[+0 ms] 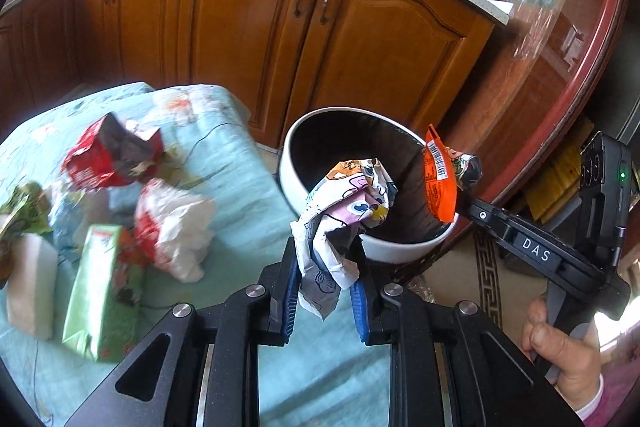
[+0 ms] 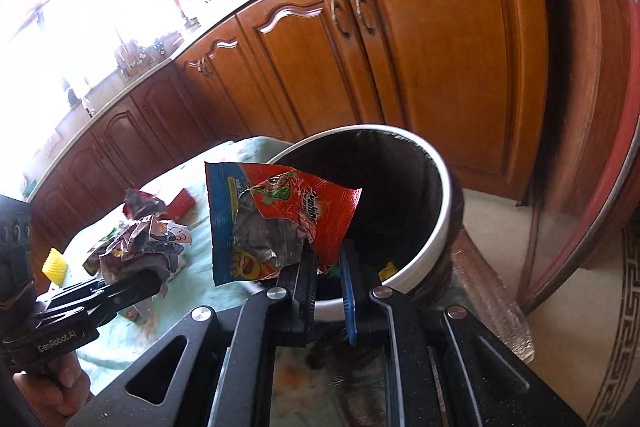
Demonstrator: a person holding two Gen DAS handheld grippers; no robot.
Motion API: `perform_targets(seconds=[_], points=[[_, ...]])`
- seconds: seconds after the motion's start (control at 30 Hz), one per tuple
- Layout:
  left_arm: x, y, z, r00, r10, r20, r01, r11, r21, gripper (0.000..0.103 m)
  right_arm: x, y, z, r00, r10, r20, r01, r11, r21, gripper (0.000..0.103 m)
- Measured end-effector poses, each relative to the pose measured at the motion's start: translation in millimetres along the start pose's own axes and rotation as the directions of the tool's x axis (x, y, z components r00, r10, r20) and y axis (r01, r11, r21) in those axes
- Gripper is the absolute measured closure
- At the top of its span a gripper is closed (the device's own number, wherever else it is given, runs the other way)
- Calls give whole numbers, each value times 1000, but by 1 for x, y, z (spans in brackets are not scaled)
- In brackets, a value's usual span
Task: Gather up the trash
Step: 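Carry both wrappers over the bin and open both tools to release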
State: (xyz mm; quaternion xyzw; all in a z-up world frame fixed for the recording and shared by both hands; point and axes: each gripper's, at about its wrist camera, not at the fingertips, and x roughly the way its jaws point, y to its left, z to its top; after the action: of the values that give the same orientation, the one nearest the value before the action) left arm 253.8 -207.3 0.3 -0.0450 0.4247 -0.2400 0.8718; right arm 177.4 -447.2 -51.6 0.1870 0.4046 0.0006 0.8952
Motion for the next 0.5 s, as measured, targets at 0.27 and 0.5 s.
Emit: perform_targets(seconds=[0.27, 0.5], points=[[32, -14, 20, 999, 6, -33, -5, 1000, 21, 81, 10, -13, 8, 999, -32, -21, 32, 999, -11, 92], [55, -18, 35, 998, 16, -55, -14, 1000, 26, 80, 21, -21, 18, 998, -53, -43, 51, 998, -37, 91]])
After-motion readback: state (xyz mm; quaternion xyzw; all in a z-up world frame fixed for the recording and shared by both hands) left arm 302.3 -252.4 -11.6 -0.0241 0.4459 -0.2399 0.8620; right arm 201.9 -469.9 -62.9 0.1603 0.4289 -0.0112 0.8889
